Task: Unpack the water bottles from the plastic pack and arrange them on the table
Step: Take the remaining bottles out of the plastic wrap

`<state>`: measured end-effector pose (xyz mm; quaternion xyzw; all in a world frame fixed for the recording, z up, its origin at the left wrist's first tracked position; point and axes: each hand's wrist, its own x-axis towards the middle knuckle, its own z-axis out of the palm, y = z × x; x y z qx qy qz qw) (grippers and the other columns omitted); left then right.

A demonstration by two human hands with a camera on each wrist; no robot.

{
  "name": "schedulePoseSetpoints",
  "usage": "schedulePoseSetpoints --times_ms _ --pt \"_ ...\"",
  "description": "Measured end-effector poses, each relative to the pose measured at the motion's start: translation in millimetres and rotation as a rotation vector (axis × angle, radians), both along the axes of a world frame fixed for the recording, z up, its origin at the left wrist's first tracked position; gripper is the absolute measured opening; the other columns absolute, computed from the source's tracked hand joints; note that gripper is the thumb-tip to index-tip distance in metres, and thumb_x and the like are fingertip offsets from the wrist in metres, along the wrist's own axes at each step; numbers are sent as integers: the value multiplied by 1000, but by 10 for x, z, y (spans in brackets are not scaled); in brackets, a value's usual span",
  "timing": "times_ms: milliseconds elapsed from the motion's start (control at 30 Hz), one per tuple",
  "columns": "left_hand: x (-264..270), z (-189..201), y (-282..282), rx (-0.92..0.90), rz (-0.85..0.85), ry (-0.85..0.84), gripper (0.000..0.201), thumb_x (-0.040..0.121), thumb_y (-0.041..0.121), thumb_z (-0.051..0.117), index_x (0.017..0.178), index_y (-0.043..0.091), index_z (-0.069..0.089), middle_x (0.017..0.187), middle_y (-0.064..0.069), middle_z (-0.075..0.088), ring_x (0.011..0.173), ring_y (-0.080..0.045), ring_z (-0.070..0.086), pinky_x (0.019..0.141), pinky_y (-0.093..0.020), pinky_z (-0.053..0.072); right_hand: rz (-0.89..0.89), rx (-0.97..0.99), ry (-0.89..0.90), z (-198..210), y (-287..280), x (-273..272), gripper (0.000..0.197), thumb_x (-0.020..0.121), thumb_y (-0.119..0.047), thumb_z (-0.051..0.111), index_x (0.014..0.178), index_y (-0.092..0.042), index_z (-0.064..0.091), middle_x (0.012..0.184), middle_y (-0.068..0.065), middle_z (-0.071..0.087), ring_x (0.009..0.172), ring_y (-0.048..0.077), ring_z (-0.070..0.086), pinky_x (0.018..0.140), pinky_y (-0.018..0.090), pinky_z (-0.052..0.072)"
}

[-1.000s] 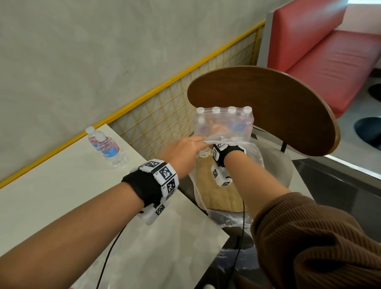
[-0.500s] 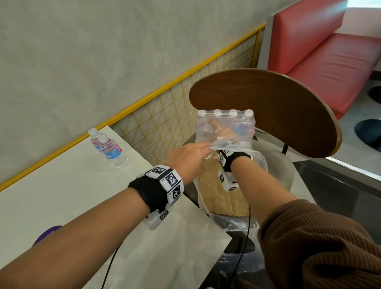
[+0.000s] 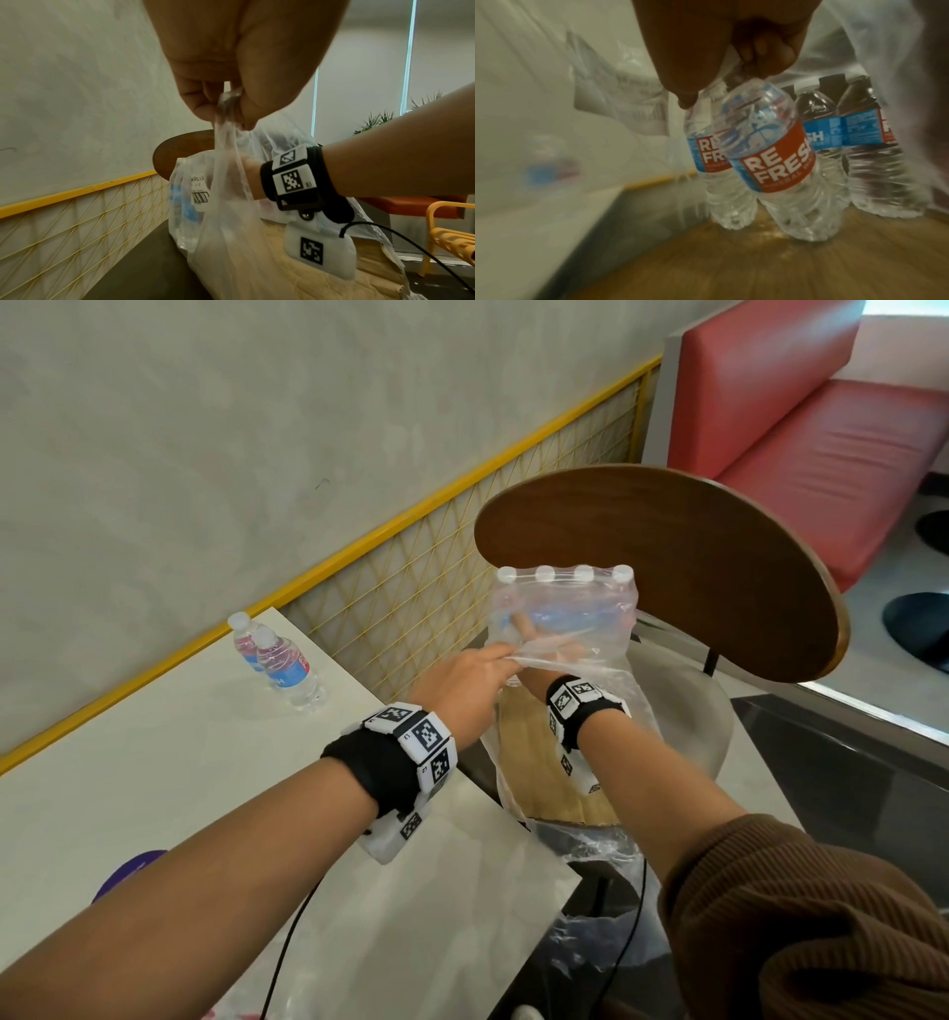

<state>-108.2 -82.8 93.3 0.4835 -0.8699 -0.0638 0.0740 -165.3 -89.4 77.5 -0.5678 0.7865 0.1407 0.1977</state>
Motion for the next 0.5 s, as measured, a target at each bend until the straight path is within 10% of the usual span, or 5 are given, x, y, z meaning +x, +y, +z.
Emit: schedulePoseSetpoints --times_ms 167,400,500 --pt "38 -10 -58 41 113 -25 45 89 5 48 132 19 50 145 6 39 117 -23 54 92 -34 47 213 -258 -447 -475 -236 -816 46 103 -35 24 136 -9 42 133 14 55 120 29 54 99 37 39" --pt "-69 -134 -63 36 106 -192 37 86 22 57 122 23 51 145 -4 30 116 -29 50 86 -40 50 335 -397 -336 -530 34 -844 42 103 -34 25 128 -6 43 114 14 65 99 28 63 71 31 42" --pt "-225 -125 14 142 156 98 35 87 25 51 121 25 48 133 -1 43 102 -23 54 72 -30 40 384 -444 -269 -541 92 -724 30 99 -24 33 119 -10 50 106 11 67 90 27 65 67 31 47"
